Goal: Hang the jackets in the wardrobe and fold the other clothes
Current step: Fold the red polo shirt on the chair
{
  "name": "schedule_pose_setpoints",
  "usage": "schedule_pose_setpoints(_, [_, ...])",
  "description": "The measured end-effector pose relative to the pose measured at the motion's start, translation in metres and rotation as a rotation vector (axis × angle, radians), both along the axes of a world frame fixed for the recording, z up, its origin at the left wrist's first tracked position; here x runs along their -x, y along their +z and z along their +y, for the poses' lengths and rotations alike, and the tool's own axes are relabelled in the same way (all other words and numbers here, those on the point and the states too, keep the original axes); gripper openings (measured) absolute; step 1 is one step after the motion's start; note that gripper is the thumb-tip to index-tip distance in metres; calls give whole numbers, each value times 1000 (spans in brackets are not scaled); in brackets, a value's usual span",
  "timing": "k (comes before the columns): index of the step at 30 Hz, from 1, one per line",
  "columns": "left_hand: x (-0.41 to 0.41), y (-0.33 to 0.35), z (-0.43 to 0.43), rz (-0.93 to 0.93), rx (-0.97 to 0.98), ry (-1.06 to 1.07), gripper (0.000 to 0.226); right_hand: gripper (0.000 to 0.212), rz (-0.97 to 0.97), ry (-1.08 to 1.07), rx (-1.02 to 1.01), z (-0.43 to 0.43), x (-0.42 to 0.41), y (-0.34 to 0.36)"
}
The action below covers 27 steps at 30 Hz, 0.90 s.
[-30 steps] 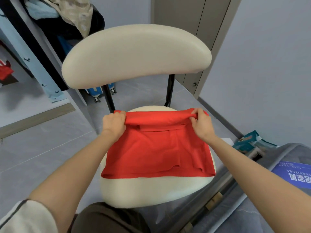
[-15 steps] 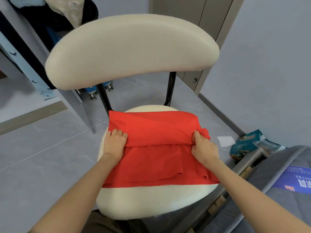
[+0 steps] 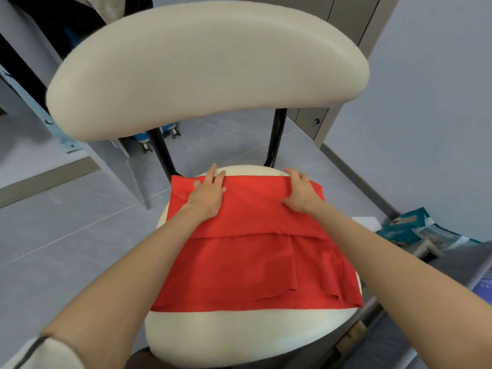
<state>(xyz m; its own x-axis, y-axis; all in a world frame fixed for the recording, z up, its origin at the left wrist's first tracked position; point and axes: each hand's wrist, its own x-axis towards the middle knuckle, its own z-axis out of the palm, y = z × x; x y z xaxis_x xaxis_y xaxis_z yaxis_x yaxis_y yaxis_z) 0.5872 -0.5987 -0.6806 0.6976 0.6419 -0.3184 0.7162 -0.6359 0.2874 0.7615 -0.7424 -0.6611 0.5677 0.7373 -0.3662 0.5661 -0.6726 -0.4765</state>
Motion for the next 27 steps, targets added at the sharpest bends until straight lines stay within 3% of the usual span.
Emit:
schedule_pose_setpoints(5, [-11, -6, 35, 260, 39, -143, 65, 84, 12, -8, 213, 13, -11, -12])
schedule_pose_setpoints(9, [-11, 0, 40, 250, 46, -97, 69, 84, -3, -35, 214, 13, -10, -8])
schedule_pose_setpoints(15, [12, 7, 20, 192, -303, -164, 44, 52, -219, 41, 282, 6, 5, 1])
schedule_pose_setpoints(21, [41, 40, 10, 37, -547, -200, 38, 30, -535, 162, 59, -18, 13, 32])
schedule_pose_setpoints(24, [51, 60, 2, -47, -611, -251, 23, 22, -675, 181, -85, -30, 17, 50])
schedule_pose_setpoints(27, [67, 68, -18, -40, -646, -323, 28, 22, -868, 319, -124, -55, 25, 56])
